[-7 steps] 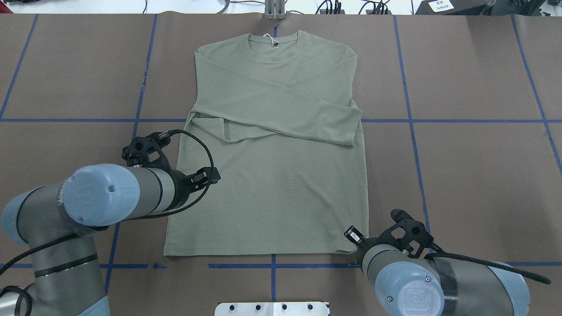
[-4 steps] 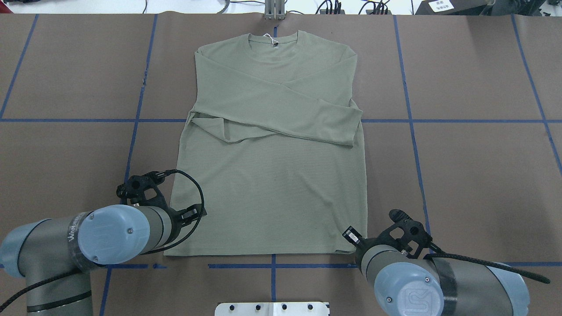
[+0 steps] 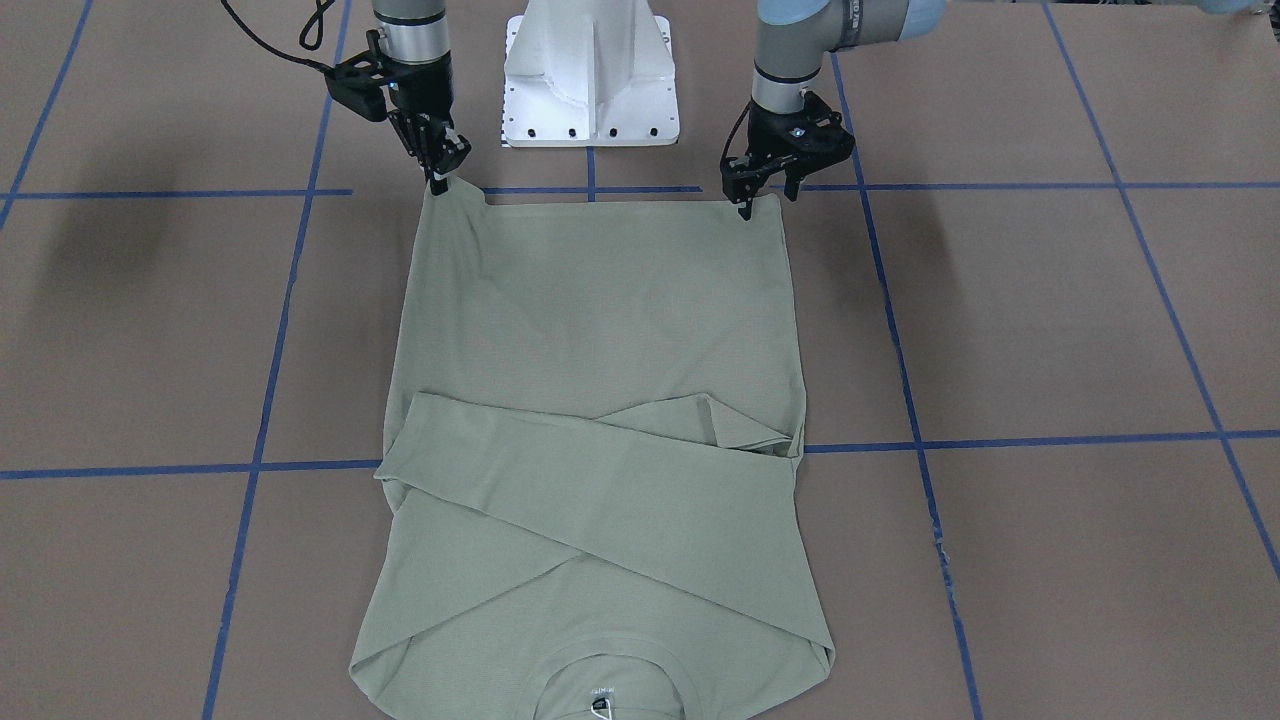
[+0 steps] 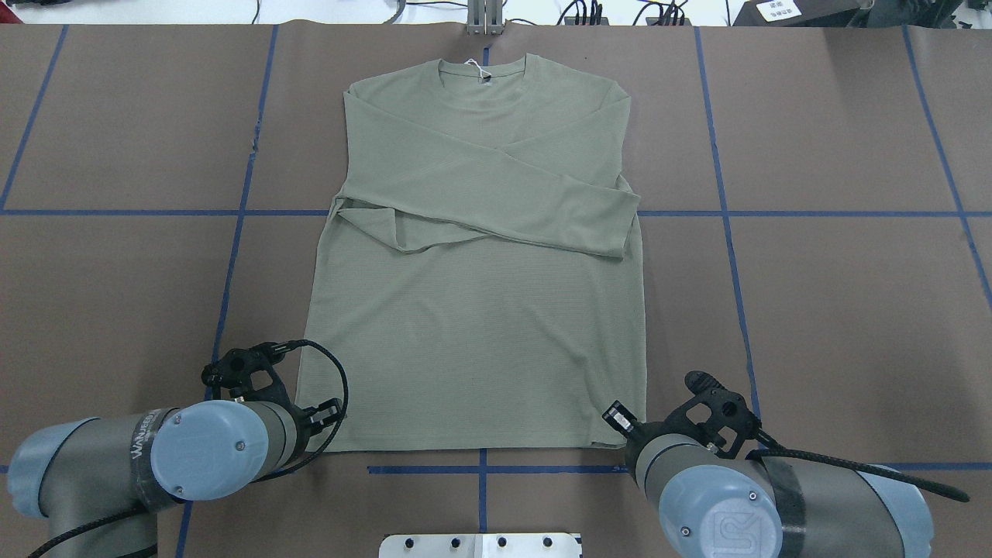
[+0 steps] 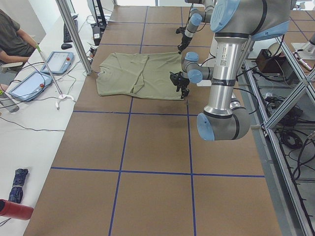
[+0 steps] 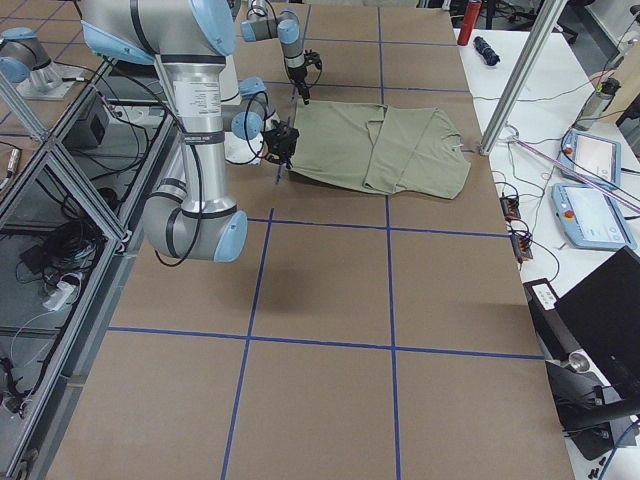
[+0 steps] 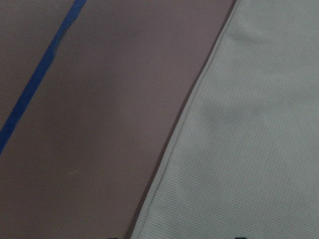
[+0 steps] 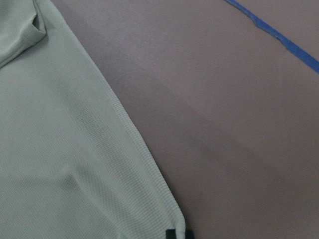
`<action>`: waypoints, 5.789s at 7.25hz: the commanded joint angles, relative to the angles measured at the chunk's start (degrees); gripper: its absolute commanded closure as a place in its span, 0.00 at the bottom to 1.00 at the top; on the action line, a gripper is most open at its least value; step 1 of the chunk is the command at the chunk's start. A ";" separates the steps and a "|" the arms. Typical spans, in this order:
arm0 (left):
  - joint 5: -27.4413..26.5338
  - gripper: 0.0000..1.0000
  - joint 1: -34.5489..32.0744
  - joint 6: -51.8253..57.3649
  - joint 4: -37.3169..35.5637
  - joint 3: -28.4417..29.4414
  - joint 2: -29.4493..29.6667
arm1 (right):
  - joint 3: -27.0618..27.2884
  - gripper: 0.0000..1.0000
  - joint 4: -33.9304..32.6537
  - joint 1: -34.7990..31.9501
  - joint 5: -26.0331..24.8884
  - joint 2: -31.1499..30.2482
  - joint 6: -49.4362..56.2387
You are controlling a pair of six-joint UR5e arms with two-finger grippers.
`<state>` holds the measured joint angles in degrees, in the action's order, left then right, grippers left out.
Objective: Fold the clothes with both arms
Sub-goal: 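Move the left gripper to the hem corner nearest it and grasp both corners, then lift the hem with both grippers and fold it toward the collar, then lay the hem down near the collar and open both grippers, then move the right gripper to the folded shirt's side edge and grasp it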
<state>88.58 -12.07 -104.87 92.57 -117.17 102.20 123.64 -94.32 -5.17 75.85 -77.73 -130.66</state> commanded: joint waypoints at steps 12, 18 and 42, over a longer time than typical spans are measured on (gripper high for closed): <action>6.50 1.00 3.19 -9.01 -3.78 -22.16 -3.41 | 18.77 1.00 -0.25 -0.80 6.21 -9.69 -0.03; 9.50 1.00 -21.89 11.31 -6.53 -11.22 13.51 | 7.48 1.00 -12.82 -21.94 9.57 12.74 21.27; -1.66 0.43 -32.13 20.67 46.47 44.84 23.58 | -26.47 0.21 36.05 -29.48 17.94 6.14 23.87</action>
<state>86.92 -44.21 -84.19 138.96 -72.28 125.89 91.44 -58.15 -37.60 94.36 -65.69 -105.17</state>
